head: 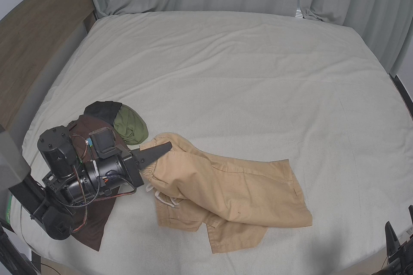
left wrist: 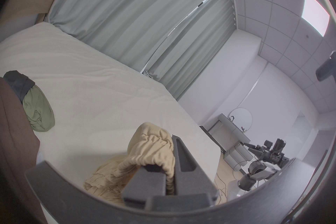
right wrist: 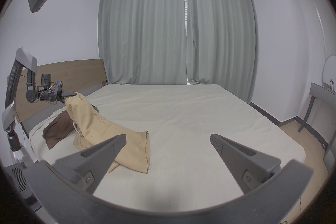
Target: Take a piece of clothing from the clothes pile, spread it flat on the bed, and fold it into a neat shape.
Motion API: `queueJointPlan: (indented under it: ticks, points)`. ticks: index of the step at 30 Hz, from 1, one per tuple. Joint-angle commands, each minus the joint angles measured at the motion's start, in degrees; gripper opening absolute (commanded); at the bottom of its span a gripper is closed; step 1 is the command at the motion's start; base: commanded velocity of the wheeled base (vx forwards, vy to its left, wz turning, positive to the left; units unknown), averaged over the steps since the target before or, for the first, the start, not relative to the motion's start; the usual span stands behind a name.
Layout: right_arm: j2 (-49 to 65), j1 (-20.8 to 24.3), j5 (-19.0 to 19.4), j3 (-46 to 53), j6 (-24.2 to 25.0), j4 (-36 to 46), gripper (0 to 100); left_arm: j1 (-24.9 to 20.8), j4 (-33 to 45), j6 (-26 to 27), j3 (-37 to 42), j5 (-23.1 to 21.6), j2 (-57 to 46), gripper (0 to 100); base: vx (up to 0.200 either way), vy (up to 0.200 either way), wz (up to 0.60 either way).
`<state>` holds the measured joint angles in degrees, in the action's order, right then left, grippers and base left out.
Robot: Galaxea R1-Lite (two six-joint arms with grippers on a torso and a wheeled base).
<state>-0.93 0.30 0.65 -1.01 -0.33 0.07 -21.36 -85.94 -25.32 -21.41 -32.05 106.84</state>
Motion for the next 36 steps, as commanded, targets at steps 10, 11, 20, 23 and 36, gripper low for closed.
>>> queueJointPlan:
  ticks: [10, 11, 20, 23, 36]
  points:
    - [0.93, 0.05, 0.23, 1.01, -0.29, 0.01, 100, 5.80, -3.00, 2.91, 4.09, -3.46, 5.75, 0, 0.000, 0.000, 0.00]
    - [0.93, 0.05, 0.23, 1.01, -0.29, 0.01, 100, 6.68, -3.00, 3.44, 4.44, -4.16, 5.84, 0, 0.000, 0.000, 0.00]
    - [0.93, 0.05, 0.23, 1.01, -0.20, 0.01, 100, 14.59, -3.00, 6.16, 5.06, -11.46, 6.28, 0, 0.000, 0.000, 0.00]
    - [0.93, 0.13, 0.23, 1.01, -0.20, 0.01, 100, 15.47, -3.00, 6.51, 4.62, -11.72, 6.28, 0, 0.000, 0.000, 0.00]
    - [0.93, 0.05, 0.41, 1.01, -0.37, -0.07, 100, 15.56, -3.00, 6.69, 4.36, -11.63, 6.72, 0, 0.000, 0.000, 0.00]
